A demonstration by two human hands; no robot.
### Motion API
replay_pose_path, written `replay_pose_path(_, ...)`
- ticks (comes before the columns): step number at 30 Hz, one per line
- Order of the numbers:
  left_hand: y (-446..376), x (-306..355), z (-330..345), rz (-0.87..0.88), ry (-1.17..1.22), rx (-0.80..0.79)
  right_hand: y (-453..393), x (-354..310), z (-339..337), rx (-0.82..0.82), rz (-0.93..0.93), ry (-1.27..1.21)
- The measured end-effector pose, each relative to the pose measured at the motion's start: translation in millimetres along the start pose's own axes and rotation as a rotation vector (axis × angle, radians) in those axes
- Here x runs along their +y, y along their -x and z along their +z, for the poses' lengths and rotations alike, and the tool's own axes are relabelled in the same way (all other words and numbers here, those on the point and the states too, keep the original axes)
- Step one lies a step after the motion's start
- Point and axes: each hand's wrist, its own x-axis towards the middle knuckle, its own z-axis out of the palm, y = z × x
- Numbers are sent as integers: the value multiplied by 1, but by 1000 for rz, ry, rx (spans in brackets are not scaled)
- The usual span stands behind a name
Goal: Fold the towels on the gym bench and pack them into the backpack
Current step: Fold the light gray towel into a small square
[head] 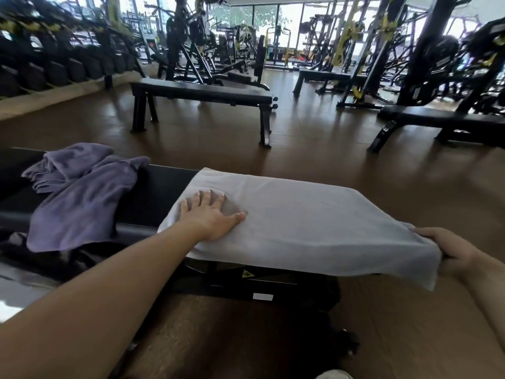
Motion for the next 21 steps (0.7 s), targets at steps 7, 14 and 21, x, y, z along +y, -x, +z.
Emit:
replay_pose_path(7, 2, 1, 5, 14, 45, 17, 59, -73, 73, -181, -244, -170)
replay_pose_path(14, 11, -16, -11, 48, 450, 231, 68, -105, 297, -351, -512, 389)
replay_pose_path(21, 3, -83, -23, -296, 1470, 312, 50, -66, 386, -429, -411, 622)
